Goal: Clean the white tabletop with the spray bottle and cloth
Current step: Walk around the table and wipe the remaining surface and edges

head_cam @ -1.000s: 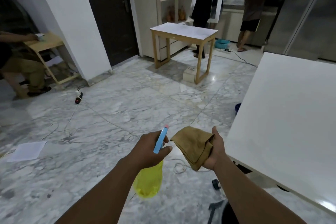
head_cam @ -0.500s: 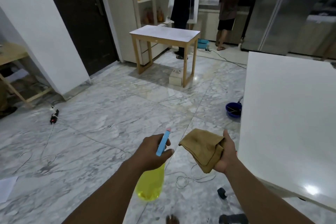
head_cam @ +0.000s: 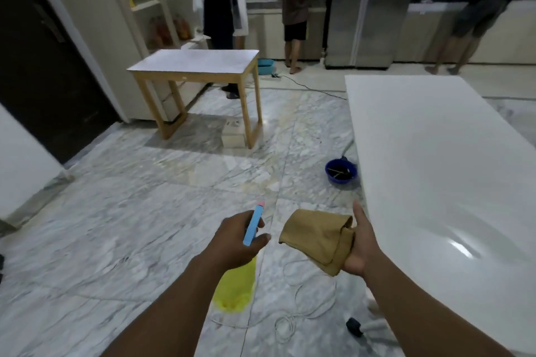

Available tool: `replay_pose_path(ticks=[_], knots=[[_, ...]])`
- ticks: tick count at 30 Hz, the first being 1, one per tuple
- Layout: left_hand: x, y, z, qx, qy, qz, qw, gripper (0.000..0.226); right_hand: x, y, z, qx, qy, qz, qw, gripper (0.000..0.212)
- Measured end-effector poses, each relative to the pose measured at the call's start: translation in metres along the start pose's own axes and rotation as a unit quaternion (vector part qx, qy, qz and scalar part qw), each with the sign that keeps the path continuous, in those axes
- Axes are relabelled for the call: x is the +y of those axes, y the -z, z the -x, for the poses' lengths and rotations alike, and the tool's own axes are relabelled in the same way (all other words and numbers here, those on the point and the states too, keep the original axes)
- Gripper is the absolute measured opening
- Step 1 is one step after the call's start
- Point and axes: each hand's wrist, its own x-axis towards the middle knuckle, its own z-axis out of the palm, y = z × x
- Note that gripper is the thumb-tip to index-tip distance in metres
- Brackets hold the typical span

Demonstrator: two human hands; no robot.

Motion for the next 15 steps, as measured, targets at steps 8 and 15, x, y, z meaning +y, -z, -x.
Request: replay_pose_path(ticks=[8, 15], knots=[[0.044, -0.043, -0.109, -0.128, -0.096, -0.029, 0.987, 0.032, -0.061, 0.055, 0.035, 0.098, 0.056, 0.039, 0.993, 0.085], [0.114, -0.105, -0.176, -0.262, -0.254, -0.037, 0.930, 0.031, -0.092, 0.107, 0.087, 0.254, 0.114, 0.034, 0.960, 0.068]])
